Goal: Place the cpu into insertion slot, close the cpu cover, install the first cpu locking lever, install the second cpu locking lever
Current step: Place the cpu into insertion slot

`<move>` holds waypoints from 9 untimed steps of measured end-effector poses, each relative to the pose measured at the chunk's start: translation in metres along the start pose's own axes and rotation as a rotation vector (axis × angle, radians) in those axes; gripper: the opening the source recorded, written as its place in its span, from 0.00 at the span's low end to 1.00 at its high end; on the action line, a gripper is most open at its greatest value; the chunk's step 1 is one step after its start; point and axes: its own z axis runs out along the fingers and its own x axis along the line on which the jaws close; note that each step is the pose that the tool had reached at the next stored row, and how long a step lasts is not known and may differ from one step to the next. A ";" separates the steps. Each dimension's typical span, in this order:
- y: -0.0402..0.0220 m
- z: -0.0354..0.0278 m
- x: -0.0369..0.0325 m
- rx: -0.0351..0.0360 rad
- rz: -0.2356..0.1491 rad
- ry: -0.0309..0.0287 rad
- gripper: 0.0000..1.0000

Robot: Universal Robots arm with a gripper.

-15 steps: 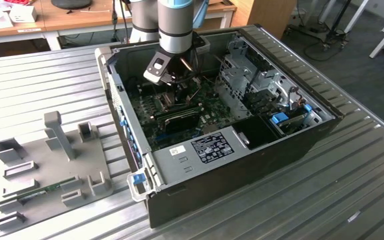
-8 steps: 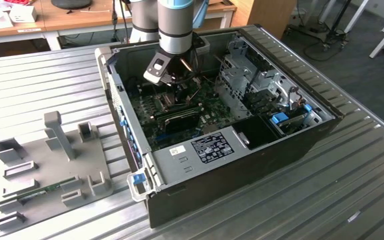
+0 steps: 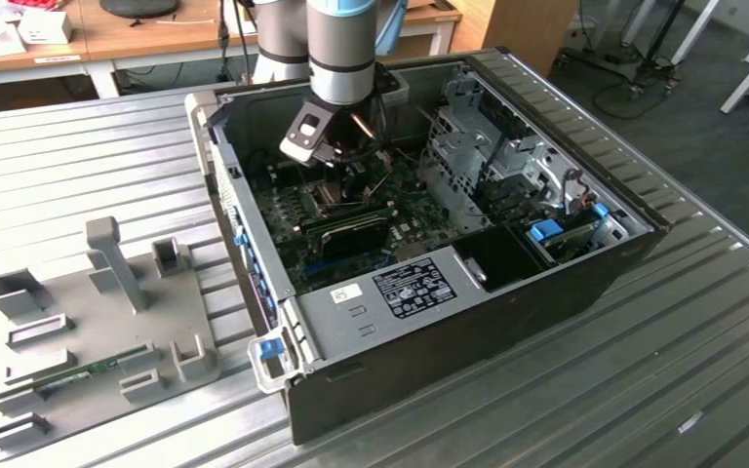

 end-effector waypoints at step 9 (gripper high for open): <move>-0.0001 0.0009 0.0011 0.0000 0.000 0.0001 0.54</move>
